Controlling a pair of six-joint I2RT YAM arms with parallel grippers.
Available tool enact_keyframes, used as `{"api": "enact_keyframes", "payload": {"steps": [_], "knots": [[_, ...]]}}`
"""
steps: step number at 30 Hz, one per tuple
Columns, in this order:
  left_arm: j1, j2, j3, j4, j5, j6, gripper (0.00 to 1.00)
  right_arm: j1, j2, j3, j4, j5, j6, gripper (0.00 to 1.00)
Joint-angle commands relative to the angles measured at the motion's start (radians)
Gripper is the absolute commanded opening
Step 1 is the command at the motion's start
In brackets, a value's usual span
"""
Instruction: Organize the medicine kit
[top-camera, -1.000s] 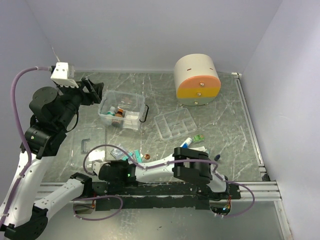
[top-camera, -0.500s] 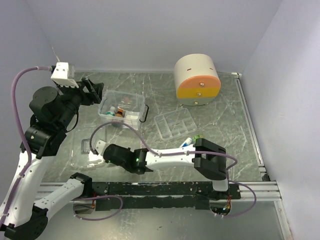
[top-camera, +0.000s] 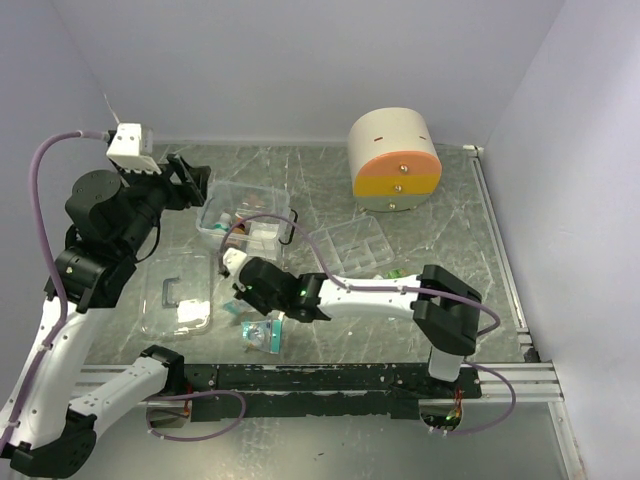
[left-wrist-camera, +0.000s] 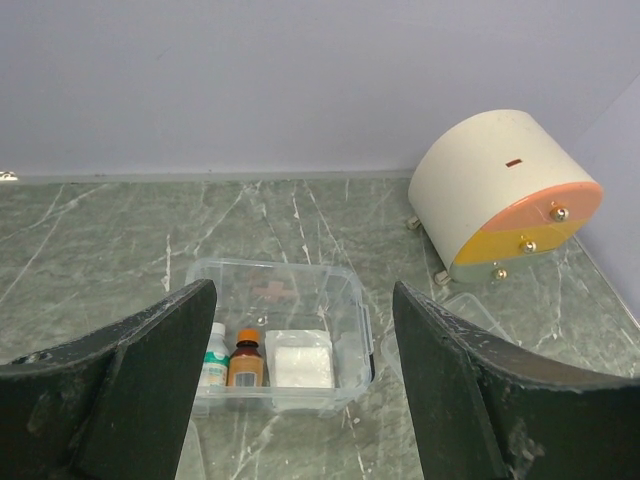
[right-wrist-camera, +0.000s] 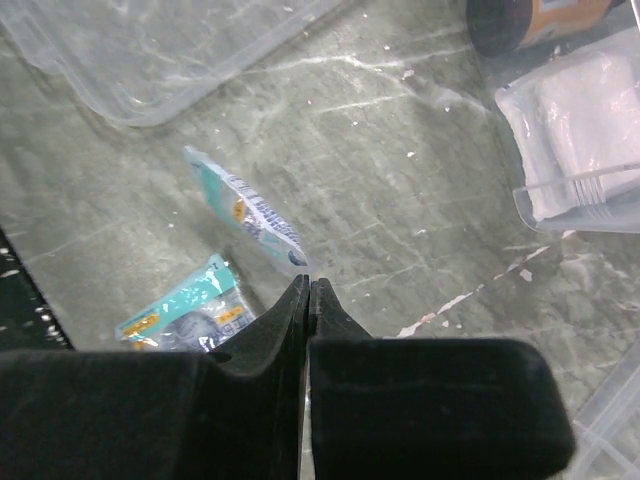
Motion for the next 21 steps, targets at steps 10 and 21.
{"api": "enact_keyframes", "payload": {"steps": [10, 21], "knots": [[-0.003, 0.005, -0.175, 0.055, 0.133, -0.014, 0.82, -0.183, -0.281, -0.143, 0.064, -0.363, 0.092, 0.00], [-0.005, 0.097, -0.230, 0.074, 0.719, 0.342, 0.83, -0.301, -0.491, -0.078, -0.251, -0.525, -0.257, 0.00]]}}
